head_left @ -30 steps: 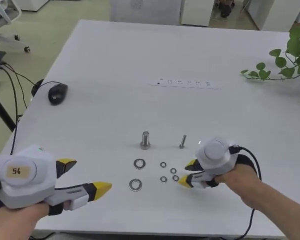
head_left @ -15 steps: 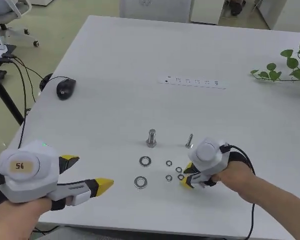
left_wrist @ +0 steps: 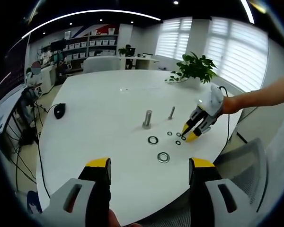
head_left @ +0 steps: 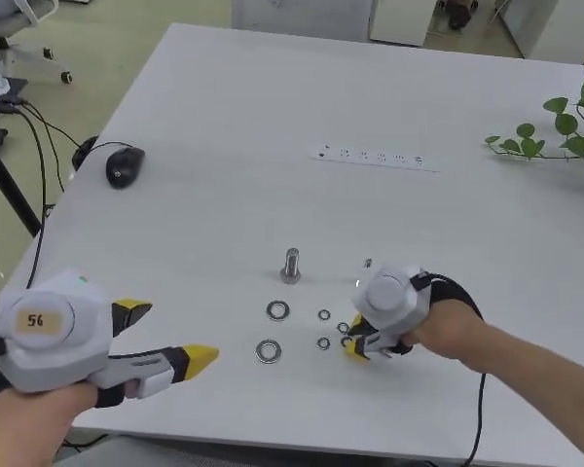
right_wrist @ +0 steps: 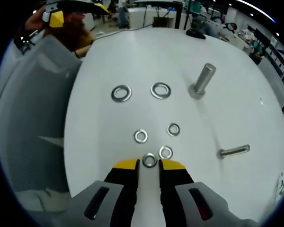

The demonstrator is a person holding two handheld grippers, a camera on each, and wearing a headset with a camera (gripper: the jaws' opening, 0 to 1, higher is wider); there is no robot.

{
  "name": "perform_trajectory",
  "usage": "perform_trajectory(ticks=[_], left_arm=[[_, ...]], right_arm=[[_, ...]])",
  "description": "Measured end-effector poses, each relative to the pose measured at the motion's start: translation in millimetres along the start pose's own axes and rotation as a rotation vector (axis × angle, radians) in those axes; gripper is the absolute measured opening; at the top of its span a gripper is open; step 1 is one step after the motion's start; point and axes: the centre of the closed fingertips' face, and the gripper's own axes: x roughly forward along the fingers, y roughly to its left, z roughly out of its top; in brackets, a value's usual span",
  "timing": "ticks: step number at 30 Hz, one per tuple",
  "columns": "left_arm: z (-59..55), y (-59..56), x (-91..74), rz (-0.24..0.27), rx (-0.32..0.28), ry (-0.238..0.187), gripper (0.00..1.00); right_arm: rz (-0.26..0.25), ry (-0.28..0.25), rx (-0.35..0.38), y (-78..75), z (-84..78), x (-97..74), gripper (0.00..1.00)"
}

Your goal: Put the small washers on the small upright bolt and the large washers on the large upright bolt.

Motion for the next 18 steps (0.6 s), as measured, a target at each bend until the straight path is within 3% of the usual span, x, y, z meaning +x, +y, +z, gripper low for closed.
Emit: perform_trajectory(ticks=[7,18], left_arm=[[0.6,1.1,-0.8,0.002,-0.002,-0.005,0.66],[-1.3,5.6,-4.7,0.013,-0.013,-0.010,0.65]], right_arm=[[0.003,0.042,-0.020,-0.8,-1.2,0.4,0.14],[-0.008,0.023,0.041,0.5,-1.5,0.2,0.13]])
